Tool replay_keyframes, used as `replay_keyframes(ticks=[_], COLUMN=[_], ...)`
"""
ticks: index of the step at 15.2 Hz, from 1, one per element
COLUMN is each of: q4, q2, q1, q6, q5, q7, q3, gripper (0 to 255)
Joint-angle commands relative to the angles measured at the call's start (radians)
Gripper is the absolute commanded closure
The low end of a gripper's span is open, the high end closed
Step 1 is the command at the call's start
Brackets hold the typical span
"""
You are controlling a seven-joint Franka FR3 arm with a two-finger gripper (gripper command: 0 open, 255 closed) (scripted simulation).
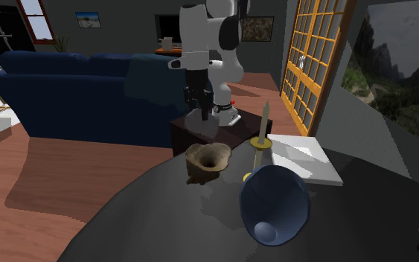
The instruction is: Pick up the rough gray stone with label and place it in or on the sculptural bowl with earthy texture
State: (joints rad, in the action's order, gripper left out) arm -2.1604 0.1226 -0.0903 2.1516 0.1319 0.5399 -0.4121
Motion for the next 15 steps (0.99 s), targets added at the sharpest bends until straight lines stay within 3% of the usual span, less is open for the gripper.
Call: replay_keyframes(ticks=[1,15], q4=[-0.002,-0.105], q2=[-0.023,-0.119], q1=[-0.002,-0.005], q6=[0.025,0.218], q5=[-0.009,-0.045], q7=[0.012,0.031], q3=[-0.007,-0.017], gripper=[255,255])
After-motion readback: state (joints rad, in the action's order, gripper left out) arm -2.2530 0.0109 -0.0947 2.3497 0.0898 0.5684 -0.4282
